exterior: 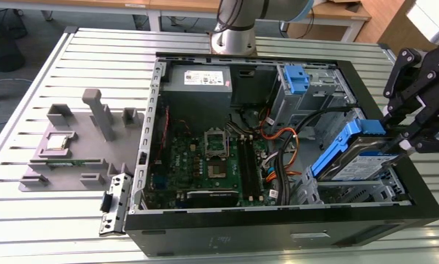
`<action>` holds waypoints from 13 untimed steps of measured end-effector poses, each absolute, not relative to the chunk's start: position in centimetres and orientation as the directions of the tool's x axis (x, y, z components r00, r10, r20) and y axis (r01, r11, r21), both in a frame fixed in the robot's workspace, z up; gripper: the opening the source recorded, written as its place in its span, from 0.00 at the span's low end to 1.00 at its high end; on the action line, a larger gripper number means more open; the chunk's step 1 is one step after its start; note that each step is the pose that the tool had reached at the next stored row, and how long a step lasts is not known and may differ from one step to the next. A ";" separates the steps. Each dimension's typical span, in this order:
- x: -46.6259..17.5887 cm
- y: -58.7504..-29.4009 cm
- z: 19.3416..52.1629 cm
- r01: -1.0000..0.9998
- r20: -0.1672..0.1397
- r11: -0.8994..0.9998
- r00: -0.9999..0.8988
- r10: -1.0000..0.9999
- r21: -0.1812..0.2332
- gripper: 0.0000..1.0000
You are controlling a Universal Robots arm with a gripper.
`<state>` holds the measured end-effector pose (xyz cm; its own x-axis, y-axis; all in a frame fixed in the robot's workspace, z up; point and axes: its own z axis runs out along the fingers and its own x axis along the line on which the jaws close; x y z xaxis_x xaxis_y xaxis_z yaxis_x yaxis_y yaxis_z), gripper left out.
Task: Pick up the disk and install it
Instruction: 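Insert the disk into the insertion slot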
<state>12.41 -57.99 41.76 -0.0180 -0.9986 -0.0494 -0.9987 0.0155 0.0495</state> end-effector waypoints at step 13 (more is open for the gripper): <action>12.4 -58.2 39.4 -0.999 -0.049 0.016 -0.018 -0.999 0.049 0.35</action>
<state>12.41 -58.20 39.38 -0.0180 -0.9986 -0.0495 -0.9987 0.0155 0.0495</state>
